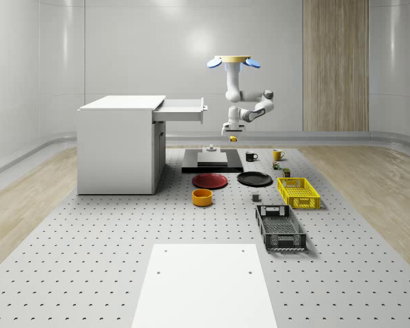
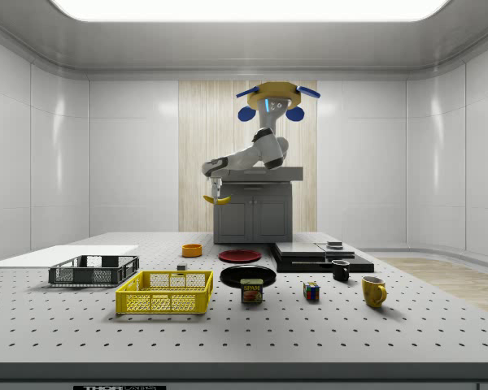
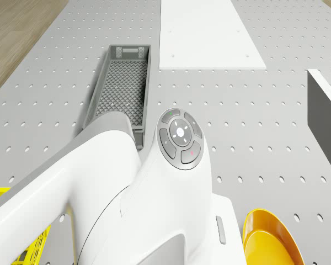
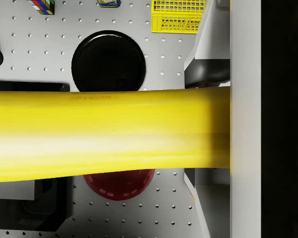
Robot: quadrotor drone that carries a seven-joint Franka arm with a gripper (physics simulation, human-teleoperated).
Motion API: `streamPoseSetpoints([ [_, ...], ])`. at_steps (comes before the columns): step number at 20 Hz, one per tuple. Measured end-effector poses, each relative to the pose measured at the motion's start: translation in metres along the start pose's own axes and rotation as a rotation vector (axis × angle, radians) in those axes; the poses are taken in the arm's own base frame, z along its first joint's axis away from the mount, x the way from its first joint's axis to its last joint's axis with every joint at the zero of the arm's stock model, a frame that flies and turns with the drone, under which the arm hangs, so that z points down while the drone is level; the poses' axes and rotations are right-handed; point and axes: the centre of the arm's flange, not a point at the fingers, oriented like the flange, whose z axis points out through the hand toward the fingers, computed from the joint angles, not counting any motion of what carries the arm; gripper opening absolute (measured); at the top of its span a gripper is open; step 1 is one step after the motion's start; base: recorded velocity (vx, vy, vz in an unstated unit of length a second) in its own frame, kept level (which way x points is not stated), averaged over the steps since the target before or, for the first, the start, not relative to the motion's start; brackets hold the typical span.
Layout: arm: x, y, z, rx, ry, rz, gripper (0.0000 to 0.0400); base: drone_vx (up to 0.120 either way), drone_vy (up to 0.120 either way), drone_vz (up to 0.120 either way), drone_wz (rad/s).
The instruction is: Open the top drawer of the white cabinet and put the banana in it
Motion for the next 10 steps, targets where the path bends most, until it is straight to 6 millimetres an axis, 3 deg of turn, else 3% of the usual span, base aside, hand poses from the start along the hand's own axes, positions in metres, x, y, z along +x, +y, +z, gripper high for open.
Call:
streamPoseSetpoints([
  [10,0.0,0.0,0.0,0.0,0.0,0.0,0.019,-0.12,0.0,0.12,0.0],
])
